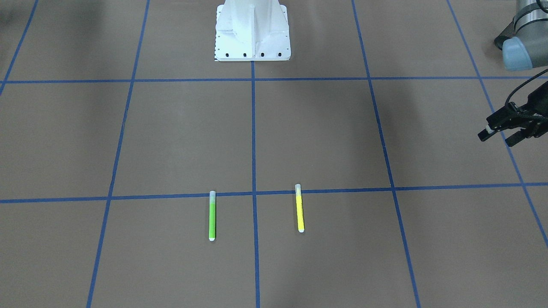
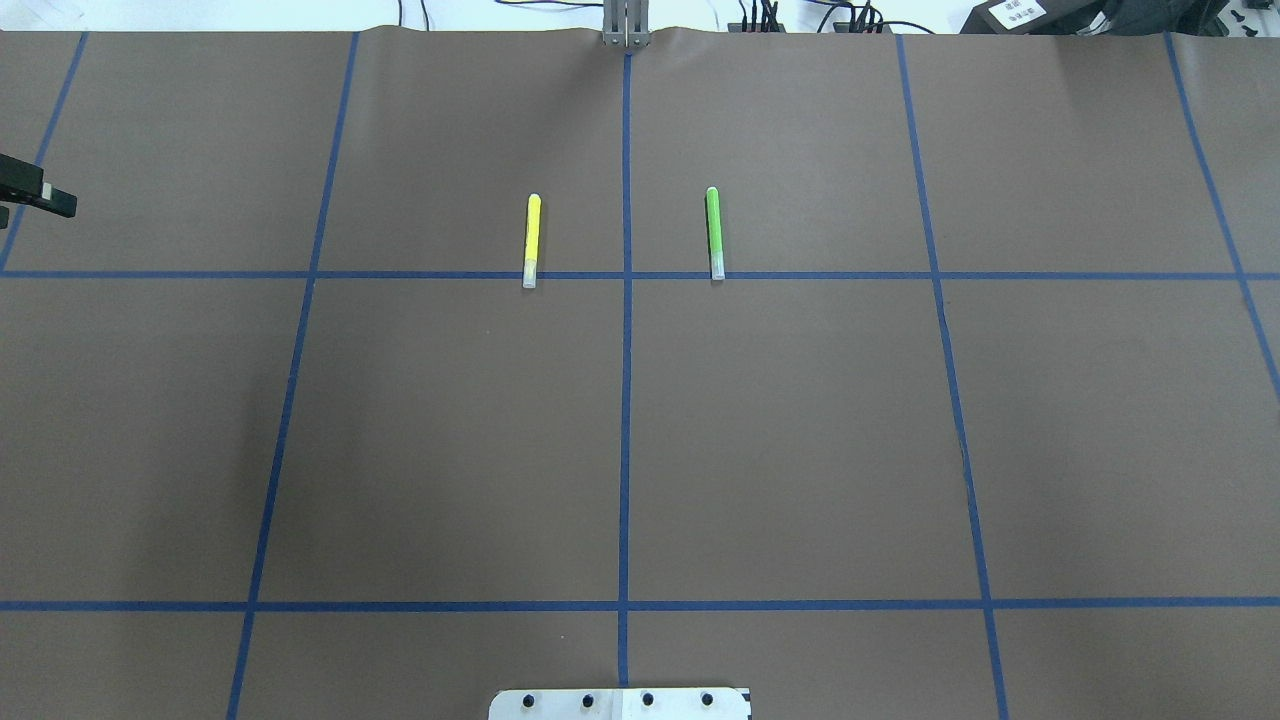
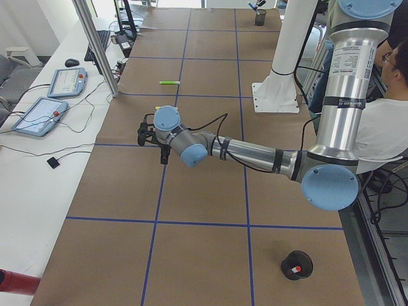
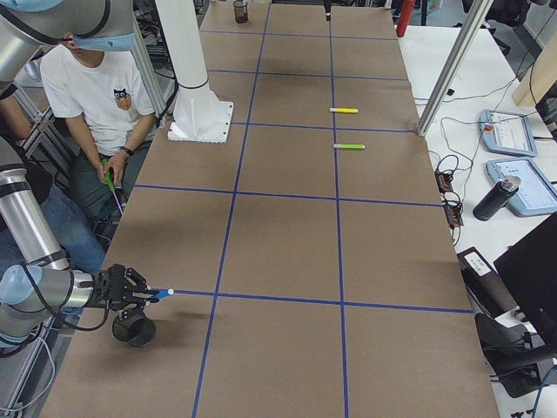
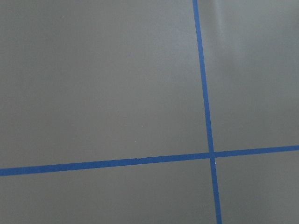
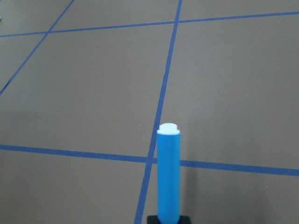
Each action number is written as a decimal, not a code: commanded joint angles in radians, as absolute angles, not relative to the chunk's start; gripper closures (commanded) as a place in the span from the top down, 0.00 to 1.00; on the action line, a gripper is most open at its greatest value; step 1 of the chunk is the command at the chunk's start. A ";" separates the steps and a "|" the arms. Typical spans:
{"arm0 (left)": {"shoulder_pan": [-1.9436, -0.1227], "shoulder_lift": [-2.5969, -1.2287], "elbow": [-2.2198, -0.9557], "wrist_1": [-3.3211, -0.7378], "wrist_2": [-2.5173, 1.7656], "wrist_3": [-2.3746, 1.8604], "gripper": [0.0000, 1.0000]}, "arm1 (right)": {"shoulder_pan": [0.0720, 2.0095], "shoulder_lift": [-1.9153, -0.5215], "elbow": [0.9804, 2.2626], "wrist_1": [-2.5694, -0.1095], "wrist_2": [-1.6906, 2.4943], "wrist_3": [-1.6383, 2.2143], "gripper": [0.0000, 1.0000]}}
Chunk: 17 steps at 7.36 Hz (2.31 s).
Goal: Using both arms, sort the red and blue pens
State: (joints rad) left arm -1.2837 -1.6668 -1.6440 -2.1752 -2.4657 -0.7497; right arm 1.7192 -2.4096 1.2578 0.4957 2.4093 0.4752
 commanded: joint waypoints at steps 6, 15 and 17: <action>-1.282 -1.635 -1.675 -2.175 -2.461 -0.758 0.99 | 1.764 -2.414 1.288 0.486 2.424 0.460 0.00; -1.278 -1.631 -1.692 -2.175 -2.437 -0.785 0.99 | 1.763 -2.483 1.281 0.443 2.264 0.351 0.00; -1.278 -1.631 -1.692 -2.175 -2.437 -0.785 0.99 | 1.763 -2.497 1.278 0.439 2.244 0.334 0.00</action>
